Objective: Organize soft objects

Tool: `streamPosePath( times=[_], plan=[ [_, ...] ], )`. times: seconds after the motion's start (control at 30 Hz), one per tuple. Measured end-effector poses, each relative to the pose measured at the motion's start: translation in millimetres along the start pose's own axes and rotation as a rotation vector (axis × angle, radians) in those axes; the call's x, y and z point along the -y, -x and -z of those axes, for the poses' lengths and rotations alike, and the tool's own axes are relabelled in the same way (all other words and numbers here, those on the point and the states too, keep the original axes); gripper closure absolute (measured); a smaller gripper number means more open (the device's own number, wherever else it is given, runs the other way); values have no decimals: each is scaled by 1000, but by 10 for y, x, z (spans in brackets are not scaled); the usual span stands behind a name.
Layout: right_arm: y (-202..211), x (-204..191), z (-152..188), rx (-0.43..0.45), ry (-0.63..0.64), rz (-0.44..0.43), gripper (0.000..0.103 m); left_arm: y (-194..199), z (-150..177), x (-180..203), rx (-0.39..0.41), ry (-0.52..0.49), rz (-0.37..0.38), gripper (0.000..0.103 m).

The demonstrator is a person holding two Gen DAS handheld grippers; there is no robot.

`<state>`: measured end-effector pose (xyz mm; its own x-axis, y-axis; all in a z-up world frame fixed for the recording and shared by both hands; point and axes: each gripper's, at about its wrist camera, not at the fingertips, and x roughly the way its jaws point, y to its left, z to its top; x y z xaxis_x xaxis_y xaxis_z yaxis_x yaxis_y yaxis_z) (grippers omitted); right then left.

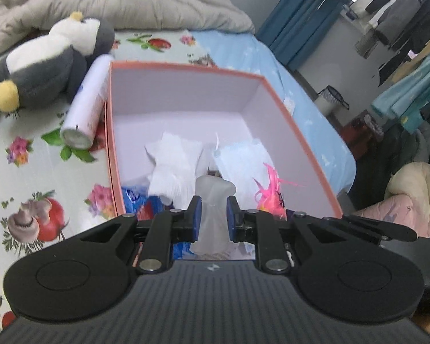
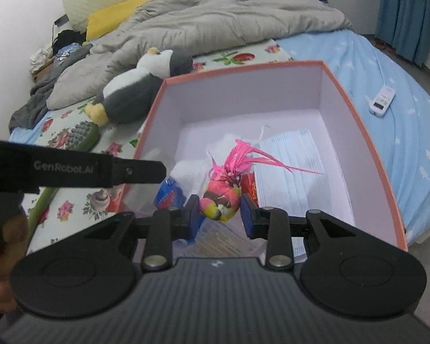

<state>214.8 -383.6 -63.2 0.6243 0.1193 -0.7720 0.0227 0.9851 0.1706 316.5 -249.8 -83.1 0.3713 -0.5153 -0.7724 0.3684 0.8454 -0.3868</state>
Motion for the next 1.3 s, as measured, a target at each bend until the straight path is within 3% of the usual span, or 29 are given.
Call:
streamPosePath(
  times=[0.17,0.23,0.3,0.83,1.1,1.3],
  plan=[
    [-95,86,84,-21,-33,-2,66,-27,48,32,1,-20,-25,77],
    [-95,107,97,-28,-51,-6,50,21,30,56,-8,-23,-38,60],
    [-34,93,89,-11,-43,13,46,132,21,86,7,-34,-52,53],
    [1131,-146,-402,269,-18,-28,46,1625,-83,397,220,-112,-28,52],
    [1695,-361,-292,362,25,-12,46,2141,240,491,260,-127,-30,52],
    [1918,-415,-73,372,26,-14,46,2366,543,627,295,-153,-37,52]
  ],
)
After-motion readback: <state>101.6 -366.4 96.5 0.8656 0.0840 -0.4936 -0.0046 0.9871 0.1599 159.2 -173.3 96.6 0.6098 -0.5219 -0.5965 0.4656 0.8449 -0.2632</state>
